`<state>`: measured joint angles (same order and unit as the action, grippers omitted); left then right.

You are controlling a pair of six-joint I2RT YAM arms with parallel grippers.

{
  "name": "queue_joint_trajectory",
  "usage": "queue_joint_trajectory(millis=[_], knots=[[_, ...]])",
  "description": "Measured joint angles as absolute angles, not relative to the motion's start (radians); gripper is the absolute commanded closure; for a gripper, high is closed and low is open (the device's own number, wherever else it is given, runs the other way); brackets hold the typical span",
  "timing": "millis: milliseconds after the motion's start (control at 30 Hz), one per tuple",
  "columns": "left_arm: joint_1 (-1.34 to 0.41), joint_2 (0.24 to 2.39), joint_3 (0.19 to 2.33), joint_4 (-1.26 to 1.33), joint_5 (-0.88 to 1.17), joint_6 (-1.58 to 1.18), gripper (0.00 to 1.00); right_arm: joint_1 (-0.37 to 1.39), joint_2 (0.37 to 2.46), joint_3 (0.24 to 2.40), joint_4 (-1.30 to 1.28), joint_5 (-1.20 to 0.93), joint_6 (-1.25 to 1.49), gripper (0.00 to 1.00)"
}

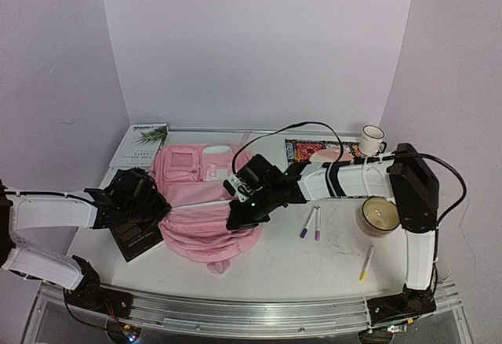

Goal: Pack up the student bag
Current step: Unzip the upper front pocket of the student bag.

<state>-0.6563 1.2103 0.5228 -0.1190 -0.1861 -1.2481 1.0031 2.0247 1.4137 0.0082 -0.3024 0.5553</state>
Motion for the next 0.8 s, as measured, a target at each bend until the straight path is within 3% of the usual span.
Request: queue_joint_trajectory(millis=[467,800], knots=[[-0.788,1.218,0.493,-0.032,-0.295,-1.37,0.98,1.027,2.079,1.501,0.018,-0.347,0.679,0.98],[-0.811,1.161,0.446,-0.005,-0.33,-1.33,0.5,1.05,2.096,1.496,0.086,-0.345,0.697,0.75]])
